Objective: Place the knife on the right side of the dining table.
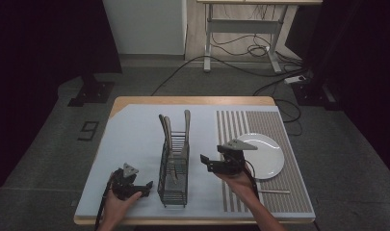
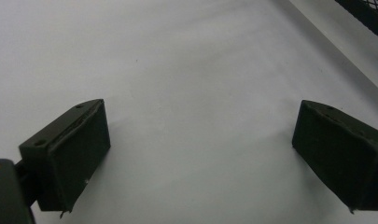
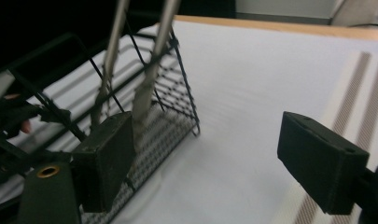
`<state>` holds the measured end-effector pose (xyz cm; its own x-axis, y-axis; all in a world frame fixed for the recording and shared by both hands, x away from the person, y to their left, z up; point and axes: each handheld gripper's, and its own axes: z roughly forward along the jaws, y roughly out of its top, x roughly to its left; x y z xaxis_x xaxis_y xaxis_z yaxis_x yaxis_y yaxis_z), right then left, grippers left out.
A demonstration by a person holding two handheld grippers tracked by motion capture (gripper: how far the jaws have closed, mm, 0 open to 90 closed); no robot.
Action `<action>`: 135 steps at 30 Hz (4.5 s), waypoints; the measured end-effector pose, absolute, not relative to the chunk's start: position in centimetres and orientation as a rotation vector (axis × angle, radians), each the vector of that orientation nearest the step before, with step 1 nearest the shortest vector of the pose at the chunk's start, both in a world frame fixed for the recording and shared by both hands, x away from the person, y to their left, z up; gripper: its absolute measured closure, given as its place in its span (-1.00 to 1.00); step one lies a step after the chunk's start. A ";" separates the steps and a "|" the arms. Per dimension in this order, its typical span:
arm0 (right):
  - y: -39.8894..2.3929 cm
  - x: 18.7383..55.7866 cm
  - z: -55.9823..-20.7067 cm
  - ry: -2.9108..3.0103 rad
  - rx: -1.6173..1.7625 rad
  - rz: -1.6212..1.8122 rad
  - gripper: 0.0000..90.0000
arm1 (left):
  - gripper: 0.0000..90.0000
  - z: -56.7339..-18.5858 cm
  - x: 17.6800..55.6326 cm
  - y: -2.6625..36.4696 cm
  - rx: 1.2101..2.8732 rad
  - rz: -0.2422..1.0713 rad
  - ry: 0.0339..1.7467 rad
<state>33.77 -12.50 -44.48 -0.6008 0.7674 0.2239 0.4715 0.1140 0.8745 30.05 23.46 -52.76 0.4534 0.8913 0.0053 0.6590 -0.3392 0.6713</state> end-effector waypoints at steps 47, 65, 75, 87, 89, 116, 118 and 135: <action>-7.5 43.3 -41.1 2.234 1.043 1.754 0.76 | -0.92 -52.8 30.1 23.5 2.104 0.501 1.291; -7.8 41.2 -38.8 2.191 0.950 1.783 0.86 | -0.92 -52.8 30.1 23.5 2.107 0.501 1.290; -8.7 40.1 -37.5 2.121 0.907 1.857 0.87 | -0.92 -52.8 30.1 23.5 2.108 0.501 1.289; -12.1 38.4 -31.8 1.892 0.832 1.980 0.87 | -0.92 -52.8 30.1 23.5 2.107 0.502 1.288; -12.9 38.0 -30.9 1.852 0.819 1.982 0.87 | -0.92 -52.8 30.1 23.5 2.105 0.502 1.289; -18.0 43.1 -36.5 1.764 1.050 1.783 0.87 | -0.92 -52.8 30.1 23.5 2.105 0.501 1.290; -18.3 43.5 -36.9 1.752 1.060 1.771 0.87 | -0.92 -52.8 30.1 23.5 2.105 0.501 1.290; -20.0 47.9 -40.2 1.678 1.181 1.628 0.87 | -0.92 -52.8 30.1 23.5 2.105 0.500 1.290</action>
<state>47.88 -20.01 -40.16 -0.4873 0.8492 0.2035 0.2287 -0.1008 0.9683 30.10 23.49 -52.80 0.4537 0.8912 0.0018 0.6599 -0.3373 0.6714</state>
